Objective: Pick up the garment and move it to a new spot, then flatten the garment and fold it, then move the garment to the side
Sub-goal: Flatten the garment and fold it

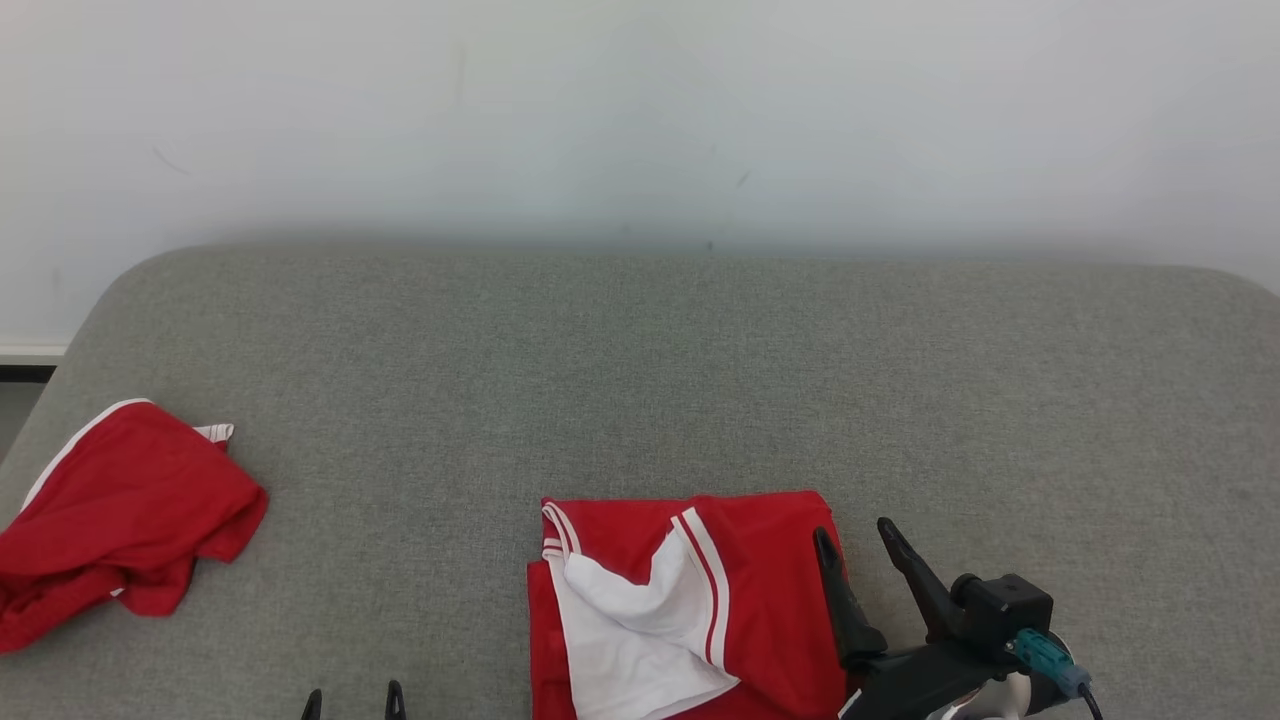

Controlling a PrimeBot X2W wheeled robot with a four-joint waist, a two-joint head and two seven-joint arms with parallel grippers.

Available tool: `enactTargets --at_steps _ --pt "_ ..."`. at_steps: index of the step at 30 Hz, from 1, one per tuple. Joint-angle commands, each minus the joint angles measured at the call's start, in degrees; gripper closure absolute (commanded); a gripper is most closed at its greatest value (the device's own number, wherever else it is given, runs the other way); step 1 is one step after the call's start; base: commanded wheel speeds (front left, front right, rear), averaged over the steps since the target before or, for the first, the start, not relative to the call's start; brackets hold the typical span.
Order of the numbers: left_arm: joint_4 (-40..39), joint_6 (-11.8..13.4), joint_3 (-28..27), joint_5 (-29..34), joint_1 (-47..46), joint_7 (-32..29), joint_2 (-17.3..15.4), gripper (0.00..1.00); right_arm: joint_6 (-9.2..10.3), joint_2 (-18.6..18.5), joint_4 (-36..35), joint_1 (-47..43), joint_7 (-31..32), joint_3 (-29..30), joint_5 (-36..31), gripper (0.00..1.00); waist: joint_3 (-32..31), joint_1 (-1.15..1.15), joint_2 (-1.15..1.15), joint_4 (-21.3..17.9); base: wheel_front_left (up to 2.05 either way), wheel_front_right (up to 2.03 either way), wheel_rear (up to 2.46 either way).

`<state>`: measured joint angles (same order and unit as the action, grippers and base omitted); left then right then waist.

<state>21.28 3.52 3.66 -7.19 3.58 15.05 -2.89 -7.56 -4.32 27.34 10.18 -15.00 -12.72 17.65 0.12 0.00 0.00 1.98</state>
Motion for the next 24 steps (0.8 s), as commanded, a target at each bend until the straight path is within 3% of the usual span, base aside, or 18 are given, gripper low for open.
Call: enactTargets --at_steps 1,18,19,20,22,24 --pt "-0.2 0.1 0.0 -0.2 0.5 0.2 0.0 0.00 0.13 0.3 0.1 -0.5 -0.2 -0.1 -0.1 0.00 0.1 0.00 0.00 0.1 0.00 0.00 0.00" --pt "-0.4 0.3 0.9 -0.5 -0.2 0.2 0.0 0.00 0.13 -1.0 7.4 7.5 -0.1 -11.8 3.5 0.00 2.1 0.00 0.00 4.3 0.00 0.00 0.00" --pt "-0.4 0.4 0.9 -0.6 -0.4 0.2 0.0 0.00 0.14 -1.0 8.2 8.2 -0.1 -12.3 3.4 0.12 2.3 0.00 0.00 4.5 0.00 0.00 0.00" --pt "-0.5 0.4 1.1 -0.6 -0.5 0.2 0.0 0.00 0.14 -0.9 8.8 8.7 -0.1 -12.9 3.4 0.55 2.4 0.00 0.00 4.7 0.00 0.00 0.00" --pt "-0.6 0.4 1.1 -0.7 -0.8 0.2 0.0 0.00 0.14 -0.7 9.1 9.6 -0.1 -14.4 4.1 1.00 2.7 0.00 0.00 4.9 0.00 0.00 0.00" --pt "-0.9 0.4 1.0 -0.8 -1.0 0.2 0.0 0.00 0.14 -0.6 8.3 9.9 -0.1 -16.3 5.1 1.00 3.0 0.00 0.00 5.0 0.00 0.00 0.00"
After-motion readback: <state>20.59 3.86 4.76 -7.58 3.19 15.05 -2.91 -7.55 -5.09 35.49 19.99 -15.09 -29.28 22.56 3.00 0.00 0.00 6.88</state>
